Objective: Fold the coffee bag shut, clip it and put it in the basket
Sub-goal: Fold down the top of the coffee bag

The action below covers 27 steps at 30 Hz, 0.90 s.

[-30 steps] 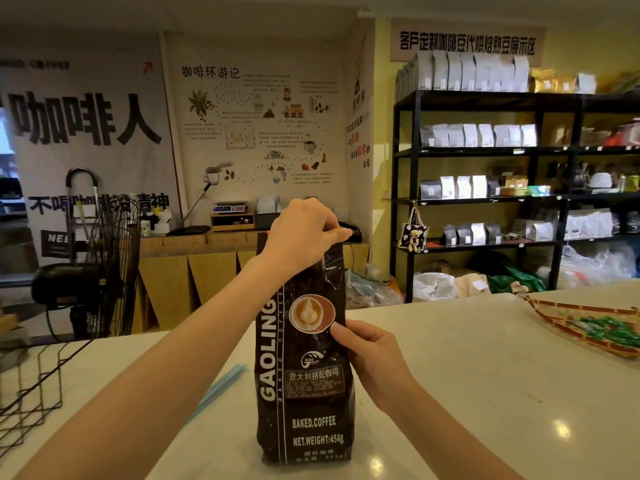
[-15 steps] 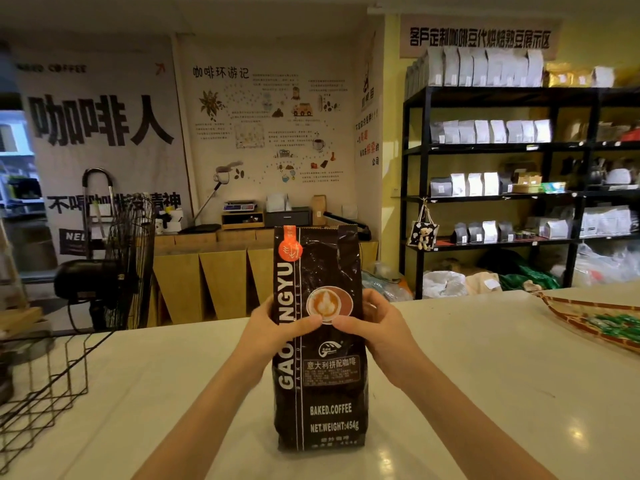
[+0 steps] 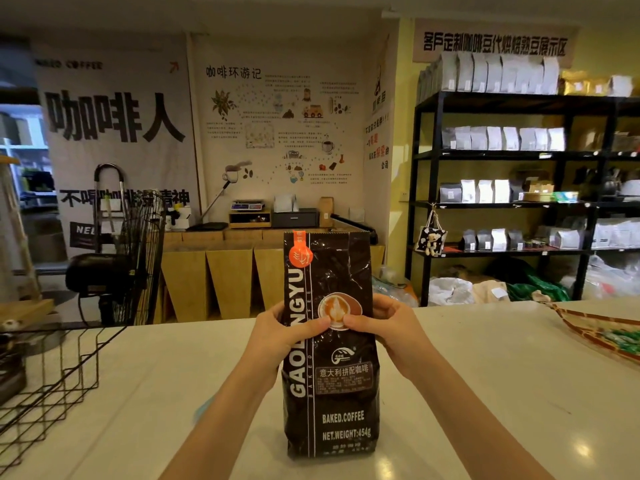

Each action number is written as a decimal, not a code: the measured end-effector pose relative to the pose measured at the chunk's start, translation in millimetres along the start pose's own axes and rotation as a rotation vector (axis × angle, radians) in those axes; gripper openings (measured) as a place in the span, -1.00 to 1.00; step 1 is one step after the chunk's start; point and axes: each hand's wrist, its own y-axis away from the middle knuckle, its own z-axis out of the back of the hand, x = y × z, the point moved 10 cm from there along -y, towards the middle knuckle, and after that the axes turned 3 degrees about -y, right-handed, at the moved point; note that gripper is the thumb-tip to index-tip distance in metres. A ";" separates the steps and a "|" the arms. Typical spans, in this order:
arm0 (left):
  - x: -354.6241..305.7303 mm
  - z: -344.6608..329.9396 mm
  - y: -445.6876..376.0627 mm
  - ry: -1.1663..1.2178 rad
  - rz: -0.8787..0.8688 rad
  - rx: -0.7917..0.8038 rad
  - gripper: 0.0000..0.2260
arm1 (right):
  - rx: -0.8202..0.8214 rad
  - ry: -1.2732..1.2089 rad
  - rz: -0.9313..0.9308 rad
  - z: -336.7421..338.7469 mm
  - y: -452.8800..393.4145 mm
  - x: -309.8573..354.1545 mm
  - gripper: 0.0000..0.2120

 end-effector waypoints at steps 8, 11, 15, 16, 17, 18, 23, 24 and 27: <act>-26.0 -0.5 2.1 -0.062 -0.184 -0.071 -0.71 | -0.058 0.156 0.057 -9.7 -4.6 21.2 -0.59; -17.8 -0.5 -1.2 0.022 -0.110 -0.064 -0.85 | -0.043 0.100 0.046 -9.8 -6.0 20.8 -0.66; -12.3 -0.8 -5.0 0.075 -0.055 -0.039 -0.94 | 0.004 0.037 0.030 -14.5 -7.3 18.6 -0.77; -11.4 -1.2 -5.4 0.082 -0.047 -0.032 -0.93 | 0.006 0.023 0.026 -14.9 -7.8 17.6 -0.79; -11.2 -1.4 -5.6 0.089 -0.042 -0.024 -0.91 | 0.008 0.017 0.022 -15.0 -8.5 16.7 -0.80; -12.2 -1.5 -5.6 0.094 -0.044 -0.015 -0.87 | 0.012 0.014 0.016 -14.8 -9.3 16.3 -0.82; -18.3 -1.2 -6.8 0.161 -0.074 0.024 -0.76 | 0.075 -0.046 -0.059 -12.2 -10.6 15.9 -0.72; -18.0 -2.8 -6.8 0.202 -0.070 0.032 -0.75 | 0.082 -0.052 -0.049 -11.5 -10.9 17.8 -0.74; -14.7 -8.1 -7.2 0.261 -0.043 0.038 -0.71 | 0.062 -0.087 -0.027 -9.1 -11.7 20.1 -0.82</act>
